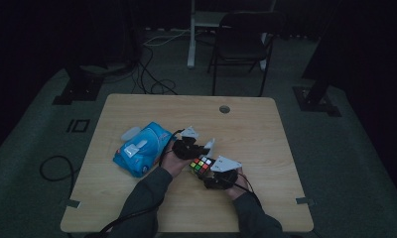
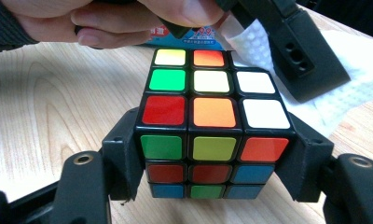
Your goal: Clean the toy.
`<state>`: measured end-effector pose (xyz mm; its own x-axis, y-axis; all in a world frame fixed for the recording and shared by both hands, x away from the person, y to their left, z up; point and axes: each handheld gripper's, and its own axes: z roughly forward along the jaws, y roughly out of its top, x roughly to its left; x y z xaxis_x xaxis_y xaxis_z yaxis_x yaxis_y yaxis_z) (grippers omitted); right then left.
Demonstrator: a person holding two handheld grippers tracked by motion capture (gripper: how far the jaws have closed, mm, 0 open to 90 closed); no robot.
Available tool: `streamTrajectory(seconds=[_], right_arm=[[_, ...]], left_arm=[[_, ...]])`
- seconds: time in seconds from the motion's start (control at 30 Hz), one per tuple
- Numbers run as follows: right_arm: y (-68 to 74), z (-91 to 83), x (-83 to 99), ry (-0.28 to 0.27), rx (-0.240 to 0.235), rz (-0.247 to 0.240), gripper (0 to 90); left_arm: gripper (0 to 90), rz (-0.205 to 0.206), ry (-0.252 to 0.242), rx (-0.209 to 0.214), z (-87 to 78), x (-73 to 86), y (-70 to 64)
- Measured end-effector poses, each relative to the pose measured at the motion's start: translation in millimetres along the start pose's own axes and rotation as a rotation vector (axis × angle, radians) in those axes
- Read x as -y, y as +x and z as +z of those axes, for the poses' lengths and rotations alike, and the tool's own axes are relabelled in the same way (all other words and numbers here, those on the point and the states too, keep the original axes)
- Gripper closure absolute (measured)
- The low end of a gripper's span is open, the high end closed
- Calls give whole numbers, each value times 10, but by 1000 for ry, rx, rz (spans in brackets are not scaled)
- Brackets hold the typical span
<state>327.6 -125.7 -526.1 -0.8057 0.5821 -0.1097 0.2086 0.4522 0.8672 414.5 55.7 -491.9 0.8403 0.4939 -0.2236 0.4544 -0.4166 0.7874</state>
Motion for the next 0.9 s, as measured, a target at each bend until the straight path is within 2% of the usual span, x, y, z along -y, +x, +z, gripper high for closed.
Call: streamTrajectory(seconds=[0.2, 0.5, 0.9], right_arm=[[-5, -5, 1, -2, 3, 2, 342], [2, 3, 8, 8, 16, -11, 342], [4, 5, 7, 3, 13, -17, 342]], left_arm=[[853, -13, -3, -10, -21, 6, 49], [853, -19, 1, 7, 25, 2, 6], [852, 6, 22, 38, 58, -41, -52]])
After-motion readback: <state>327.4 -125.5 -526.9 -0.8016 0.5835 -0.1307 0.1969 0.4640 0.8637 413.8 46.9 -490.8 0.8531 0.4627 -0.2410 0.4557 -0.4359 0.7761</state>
